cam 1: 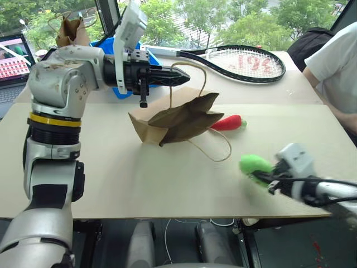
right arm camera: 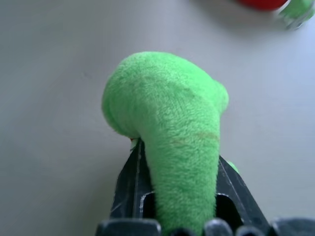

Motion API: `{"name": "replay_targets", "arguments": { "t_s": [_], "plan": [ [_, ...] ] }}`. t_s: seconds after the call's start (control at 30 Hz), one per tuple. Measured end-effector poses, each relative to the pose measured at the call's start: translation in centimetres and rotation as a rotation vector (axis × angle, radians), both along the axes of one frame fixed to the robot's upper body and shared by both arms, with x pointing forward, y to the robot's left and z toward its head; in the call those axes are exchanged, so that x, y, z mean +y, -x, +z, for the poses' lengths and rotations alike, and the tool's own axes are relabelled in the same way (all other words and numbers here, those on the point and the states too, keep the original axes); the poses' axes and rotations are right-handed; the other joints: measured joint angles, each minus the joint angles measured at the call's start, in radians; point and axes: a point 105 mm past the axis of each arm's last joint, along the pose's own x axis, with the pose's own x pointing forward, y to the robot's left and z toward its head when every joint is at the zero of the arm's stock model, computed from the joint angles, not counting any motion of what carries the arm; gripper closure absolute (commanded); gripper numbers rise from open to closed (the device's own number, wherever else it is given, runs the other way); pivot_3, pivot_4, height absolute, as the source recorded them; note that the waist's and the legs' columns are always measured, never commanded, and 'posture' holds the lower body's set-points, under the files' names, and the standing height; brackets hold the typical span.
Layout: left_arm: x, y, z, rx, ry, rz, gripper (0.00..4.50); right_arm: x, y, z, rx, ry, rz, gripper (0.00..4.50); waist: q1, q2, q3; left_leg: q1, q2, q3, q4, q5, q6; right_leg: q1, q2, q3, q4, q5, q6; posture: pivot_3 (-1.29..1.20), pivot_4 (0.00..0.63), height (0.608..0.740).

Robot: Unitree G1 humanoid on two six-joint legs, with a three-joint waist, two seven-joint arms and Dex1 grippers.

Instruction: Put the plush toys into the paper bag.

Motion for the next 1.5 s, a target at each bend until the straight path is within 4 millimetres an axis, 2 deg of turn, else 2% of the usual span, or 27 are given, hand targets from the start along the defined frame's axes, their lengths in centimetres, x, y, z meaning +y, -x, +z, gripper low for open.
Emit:
{"name": "replay_targets", "arguments": {
  "t_s": [0.03, 0.1, 0.17, 0.23, 0.37, 0.53, 0.7, 0.8, 0.87, 1.0, 1.13, 1.2, 1.3, 1.5],
  "plan": [
    [-0.3, 0.0, -0.1, 0.0, 0.0, -0.011, 4.5, 0.3, -0.4, 2.2, -0.078, -0.013, 0.017, 4.39, -0.006, 0.0, 0.0, 0.0, 0.0, 0.0, 0.0, 0.0, 0.0, 0.0, 0.0, 0.0, 0.0, 0.0, 0.0, 0.0, 0.15, 0.658],
    [-0.9, 0.2, -0.3, -0.005, 0.002, -0.034, 4.5, 1.2, -0.9, 4.9, -0.182, -0.032, 0.052, 4.39, -0.012, 0.0, 0.0, 0.001, 0.0, 0.0, 0.0, 0.0, 0.001, 0.0, 0.0, 0.0, 0.0, 0.0, 0.0, 0.0, 0.15, 0.658],
    [-1.5, 0.3, -0.5, -0.002, 0.007, -0.052, 4.5, 2.7, -1.2, 7.0, -0.257, -0.049, 0.101, 4.39, -0.016, 0.0, 0.0, 0.001, 0.0, -0.001, -0.001, 0.001, 0.001, 0.0, 0.0, 0.0, 0.0, 0.0, 0.0, 0.0, 0.15, 0.658],
    [-1.7, 0.3, -0.6, 0.002, 0.01, -0.058, 4.5, 4.2, -1.3, 7.1, -0.26, -0.055, 0.149, 4.4, -0.017, 0.0, 0.0, 0.0, 0.0, -0.001, -0.002, 0.0, 0.001, 0.0, 0.0, 0.0, 0.0, 0.0, -0.001, 0.0, 0.15, 0.658],
    [-2.6, 0.5, -0.8, 0.014, 0.025, -0.082, 4.5, 8.4, -2.5, 6.2, -0.234, -0.076, 0.253, 4.4, -0.02, 0.0, 0.0, 0.0, -0.001, -0.001, -0.002, 0.001, 0.001, -0.001, 0.0, 0.0, 0.0, 0.001, -0.003, 0.0, 0.15, 0.658],
    [-3.8, 0.7, -0.9, 0.04, 0.057, -0.105, 4.5, 12.1, -5.9, 2.3, -0.142, 0.031, 0.268, 4.4, -0.018, 0.0, 0.0, -0.001, -0.001, -0.001, -0.002, 0.001, 0.001, -0.002, 0.0, 0.001, 0.0, 0.002, -0.005, 0.0, 0.15, 0.658],
    [-5.0, 0.9, -1.1, 0.104, 0.097, -0.122, 4.5, 16.2, -6.7, 0.4, -0.141, 0.183, 0.417, 4.4, -0.017, 0.0, 0.0, -0.003, -0.001, -0.001, -0.003, 0.001, 0.001, -0.003, 0.0, 0.0, 0.0, 0.002, -0.007, 0.0, 0.15, 0.658],
    [-5.0, 0.8, -0.9, 0.138, 0.131, -0.107, 4.5, 17.7, -7.3, -1.2, -0.133, 0.23, 0.473, 4.4, -0.017, 0.0, 0.0, -0.003, -0.001, -0.001, -0.003, 0.001, 0.001, -0.003, 0.0, 0.0, 0.0, 0.002, -0.007, 0.0, 0.15, 0.658],
    [-5.1, 0.8, -1.0, 0.161, 0.146, -0.103, 4.5, 18.1, -8.1, -1.5, -0.165, 0.251, 0.491, 4.4, -0.017, 0.0, 0.0, -0.003, -0.001, -0.001, -0.003, 0.001, 0.001, -0.003, 0.0, 0.0, 0.001, 0.002, -0.007, 0.0, 0.15, 0.658],
    [-4.9, 0.7, -1.2, 0.189, 0.154, -0.081, 4.5, 19.9, -10.0, -1.6, -0.364, 0.258, 0.564, 4.4, -0.018, 0.0, 0.0, -0.002, -0.001, -0.001, -0.003, 0.001, 0.001, -0.003, 0.0, -0.001, 0.001, 0.002, -0.007, 0.0, 0.15, 0.658],
    [-4.2, 0.3, -1.4, 0.201, 0.165, -0.046, 4.5, 21.3, -10.2, -3.7, -0.367, 0.098, 0.568, 4.4, -0.019, 0.0, 0.0, -0.003, -0.001, -0.001, -0.003, 0.001, 0.001, -0.003, 0.0, -0.001, 0.002, 0.002, -0.007, 0.0, 0.15, 0.658],
    [-4.2, 0.3, -1.5, 0.205, 0.166, -0.041, 4.5, 22.1, -10.0, -3.5, -0.366, 0.044, 0.581, 3.4, -0.02, 0.0, 0.0, -0.003, -0.001, -0.002, -0.003, 0.001, 0.001, -0.003, 0.0, -0.001, 0.002, 0.002, -0.007, 0.0, 0.15, 0.658],
    [-3.9, 0.3, -1.5, 0.194, 0.16, -0.032, 4.5, 22.5, -10.1, -2.4, -0.374, -0.033, 0.576, 2.52, -0.019, 0.0, 0.0, -0.003, -0.001, -0.003, -0.003, 0.002, -0.001, -0.002, 0.0, -0.002, 0.003, 0.002, -0.007, 0.0, 0.15, 0.658],
    [-3.2, 0.0, -1.8, 0.185, 0.15, 0.019, 4.5, 19.8, -9.4, -3.5, -0.292, -0.071, 0.487, 0.39, -0.013, 0.0, 0.0, -0.003, -0.001, -0.003, -0.003, 0.002, -0.001, -0.002, 0.0, -0.003, 0.002, 0.002, -0.007, 0.0, 0.15, 0.658]
  ]
}}
